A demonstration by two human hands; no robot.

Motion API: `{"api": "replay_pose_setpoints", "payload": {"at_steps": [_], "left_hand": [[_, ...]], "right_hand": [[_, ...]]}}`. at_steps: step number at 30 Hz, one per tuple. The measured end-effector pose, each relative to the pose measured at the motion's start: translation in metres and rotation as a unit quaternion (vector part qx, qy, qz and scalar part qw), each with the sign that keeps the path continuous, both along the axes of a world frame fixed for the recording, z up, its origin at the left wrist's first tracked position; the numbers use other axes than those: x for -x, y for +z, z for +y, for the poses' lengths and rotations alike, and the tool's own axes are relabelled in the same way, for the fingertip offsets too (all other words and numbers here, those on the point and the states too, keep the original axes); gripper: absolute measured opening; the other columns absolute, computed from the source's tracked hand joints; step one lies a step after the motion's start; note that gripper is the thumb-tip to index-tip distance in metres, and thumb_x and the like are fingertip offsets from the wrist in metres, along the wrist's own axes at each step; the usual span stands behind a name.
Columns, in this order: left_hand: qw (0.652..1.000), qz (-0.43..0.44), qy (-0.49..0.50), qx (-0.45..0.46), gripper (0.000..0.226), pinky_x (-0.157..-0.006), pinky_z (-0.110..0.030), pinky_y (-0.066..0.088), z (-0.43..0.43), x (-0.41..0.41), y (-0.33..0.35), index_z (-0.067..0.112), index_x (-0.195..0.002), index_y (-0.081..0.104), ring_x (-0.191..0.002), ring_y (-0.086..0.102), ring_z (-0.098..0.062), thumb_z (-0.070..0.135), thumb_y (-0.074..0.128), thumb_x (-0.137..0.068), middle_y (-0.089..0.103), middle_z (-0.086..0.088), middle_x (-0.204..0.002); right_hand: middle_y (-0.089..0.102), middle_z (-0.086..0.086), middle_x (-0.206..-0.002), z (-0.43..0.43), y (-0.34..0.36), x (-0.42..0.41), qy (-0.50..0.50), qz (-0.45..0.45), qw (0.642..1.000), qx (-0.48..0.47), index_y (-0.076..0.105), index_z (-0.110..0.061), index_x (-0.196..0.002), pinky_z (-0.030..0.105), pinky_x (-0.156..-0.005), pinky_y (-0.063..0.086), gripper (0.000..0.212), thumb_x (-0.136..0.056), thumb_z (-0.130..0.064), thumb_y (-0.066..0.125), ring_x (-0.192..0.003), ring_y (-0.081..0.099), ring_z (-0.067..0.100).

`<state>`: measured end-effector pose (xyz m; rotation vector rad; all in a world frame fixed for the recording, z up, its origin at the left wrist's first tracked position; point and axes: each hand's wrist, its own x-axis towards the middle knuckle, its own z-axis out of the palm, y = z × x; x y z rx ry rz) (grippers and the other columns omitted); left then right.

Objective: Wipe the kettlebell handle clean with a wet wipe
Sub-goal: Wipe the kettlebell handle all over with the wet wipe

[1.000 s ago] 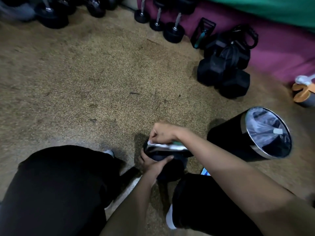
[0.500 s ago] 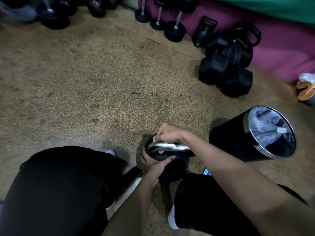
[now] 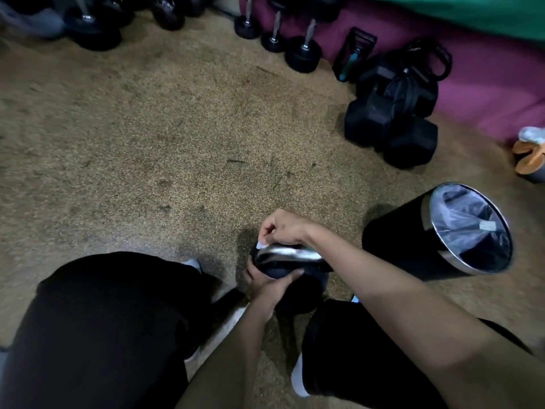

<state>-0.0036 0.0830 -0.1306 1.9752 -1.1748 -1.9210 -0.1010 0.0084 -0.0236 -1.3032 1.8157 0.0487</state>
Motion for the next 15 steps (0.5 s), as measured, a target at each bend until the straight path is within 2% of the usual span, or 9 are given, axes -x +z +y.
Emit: {"api": "replay_pose_setpoints", "payload": {"at_steps": [3,6,10,13,15], "left_hand": [[1.000,-0.007,0.001,0.002,0.142,-0.132,-0.038,0.021,0.001,0.000,-0.003,0.022,-0.171,0.015,-0.167,0.015,-0.028,0.044,0.104,-0.064,0.013,-0.010,-0.178],[1.000,-0.008,-0.001,0.001,0.141,-0.131,-0.038,0.019,0.000,0.000,-0.003,0.021,-0.172,0.015,-0.167,0.014,-0.029,0.043,0.104,-0.064,0.013,-0.011,-0.178],[1.000,0.014,0.003,0.007,0.136,-0.130,-0.036,0.021,-0.001,0.001,-0.005,0.020,-0.172,0.015,-0.167,0.016,-0.027,0.038,0.102,-0.069,0.013,-0.011,-0.178],[1.000,0.014,0.008,0.010,0.137,-0.130,-0.037,0.022,0.000,0.000,-0.009,0.022,-0.172,0.015,-0.166,0.016,-0.027,0.038,0.103,-0.068,0.013,-0.011,-0.178],[1.000,0.010,0.003,0.015,0.138,-0.130,-0.037,0.021,0.001,0.000,-0.011,0.022,-0.172,0.017,-0.166,0.016,-0.026,0.038,0.104,-0.066,0.015,-0.011,-0.178]], "right_hand": [[0.070,-0.003,-0.093,-0.002,0.008,0.002,0.043,0.007,0.999,-0.021,0.073,-0.015,-0.100,0.016,-0.063,0.042,0.016,-0.085,-0.015,0.066,-0.078,0.057,0.007],[0.072,0.003,-0.102,-0.005,0.013,0.001,0.065,0.041,0.997,-0.017,0.073,-0.016,-0.099,0.018,-0.064,0.045,0.018,-0.084,-0.013,0.065,-0.084,0.060,0.013],[0.072,0.007,-0.105,-0.005,0.008,-0.018,0.108,0.072,0.992,-0.005,0.073,-0.014,-0.100,0.023,-0.085,0.050,0.019,-0.083,-0.011,0.064,-0.097,0.066,0.020],[0.070,0.009,-0.107,-0.004,0.014,-0.020,0.123,0.085,0.989,0.003,0.074,-0.015,-0.097,0.021,-0.082,0.046,0.022,-0.083,-0.006,0.060,-0.100,0.064,0.023],[0.067,0.012,-0.111,-0.005,0.022,-0.018,0.118,0.101,0.988,0.017,0.073,-0.014,-0.096,0.025,-0.085,0.047,0.022,-0.082,-0.005,0.059,-0.102,0.062,0.026]]}}
